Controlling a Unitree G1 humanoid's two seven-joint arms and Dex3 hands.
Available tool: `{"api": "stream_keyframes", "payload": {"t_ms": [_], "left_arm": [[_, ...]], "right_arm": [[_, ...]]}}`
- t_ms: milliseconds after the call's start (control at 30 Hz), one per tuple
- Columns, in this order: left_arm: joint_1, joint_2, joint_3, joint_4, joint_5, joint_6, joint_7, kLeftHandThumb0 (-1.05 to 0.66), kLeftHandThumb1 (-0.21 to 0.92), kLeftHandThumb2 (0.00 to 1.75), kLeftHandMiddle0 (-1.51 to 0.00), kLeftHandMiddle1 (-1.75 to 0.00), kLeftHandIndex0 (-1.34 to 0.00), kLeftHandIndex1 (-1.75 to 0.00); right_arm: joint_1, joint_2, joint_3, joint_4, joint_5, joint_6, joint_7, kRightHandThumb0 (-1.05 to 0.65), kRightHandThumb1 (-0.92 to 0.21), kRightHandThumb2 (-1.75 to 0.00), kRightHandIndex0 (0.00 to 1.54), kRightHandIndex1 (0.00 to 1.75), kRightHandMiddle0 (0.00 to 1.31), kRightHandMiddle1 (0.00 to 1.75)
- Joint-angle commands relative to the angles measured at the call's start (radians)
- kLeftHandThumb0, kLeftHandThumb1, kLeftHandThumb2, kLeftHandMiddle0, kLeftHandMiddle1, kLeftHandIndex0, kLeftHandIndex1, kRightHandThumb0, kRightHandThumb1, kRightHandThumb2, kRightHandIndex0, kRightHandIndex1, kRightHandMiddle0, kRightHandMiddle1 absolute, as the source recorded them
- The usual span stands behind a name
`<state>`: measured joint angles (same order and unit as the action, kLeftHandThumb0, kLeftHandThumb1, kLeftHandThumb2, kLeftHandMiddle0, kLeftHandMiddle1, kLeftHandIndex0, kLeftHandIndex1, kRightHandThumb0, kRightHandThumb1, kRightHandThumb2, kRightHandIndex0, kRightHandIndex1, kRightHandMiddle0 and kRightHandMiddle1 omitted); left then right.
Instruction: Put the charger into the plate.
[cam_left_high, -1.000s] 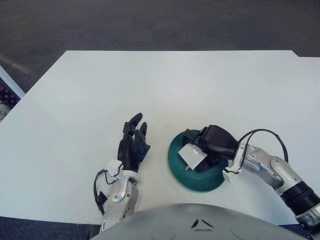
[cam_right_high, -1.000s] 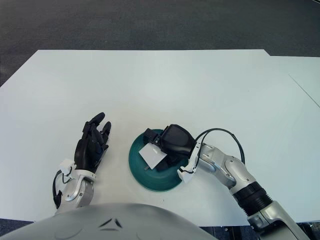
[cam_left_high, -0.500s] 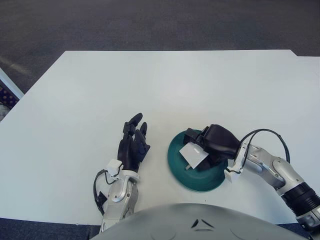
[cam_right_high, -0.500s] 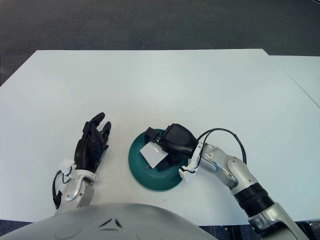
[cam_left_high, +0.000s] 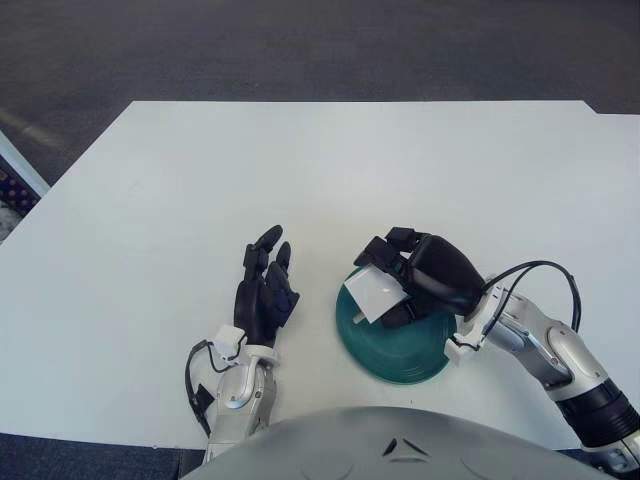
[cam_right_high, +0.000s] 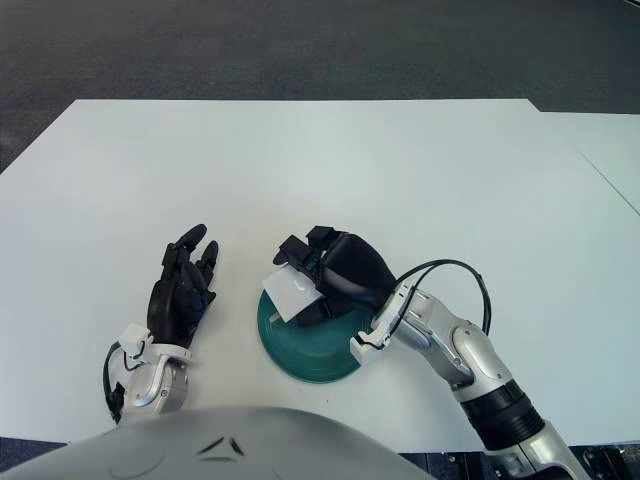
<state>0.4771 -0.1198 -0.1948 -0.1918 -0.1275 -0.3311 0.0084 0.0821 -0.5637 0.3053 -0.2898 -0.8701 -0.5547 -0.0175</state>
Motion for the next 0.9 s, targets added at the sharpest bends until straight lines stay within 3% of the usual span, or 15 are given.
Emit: {"api": "stream_keyframes", "payload": {"t_ms": [0,333,867], "left_arm": [[-0.018,0.011,0.003,0.028,-0.003,-0.037,-0.034,-0.97,0.92,1.03,-0.24,-0.01,0.0,-0.63],[-0.027,0.019,0.017,0.036,-0.018,-0.021,-0.063,-1.0,0.92,1.06,-0.18,0.0,0.0,-0.49],[-0.056,0.024,0.045,0.072,-0.027,-0.012,-0.085,-0.99,0.92,1.02,-0.19,-0.01,0.0,-0.57]], "right_arm": [[0.021,0.01,-0.017,-0.023,0.021,0.016,0.012,-0.99,-0.92,-0.92,0.04,0.04,0.0,0.28],[0.031,0.03,-0.03,-0.045,0.031,0.032,0.022,-1.05,-0.92,-0.97,0.0,0.0,0.0,0.02],[0.021,0.038,-0.051,-0.054,0.08,0.04,0.068,-1.05,-0.92,-0.93,0.0,0.0,0.0,0.0]]}}
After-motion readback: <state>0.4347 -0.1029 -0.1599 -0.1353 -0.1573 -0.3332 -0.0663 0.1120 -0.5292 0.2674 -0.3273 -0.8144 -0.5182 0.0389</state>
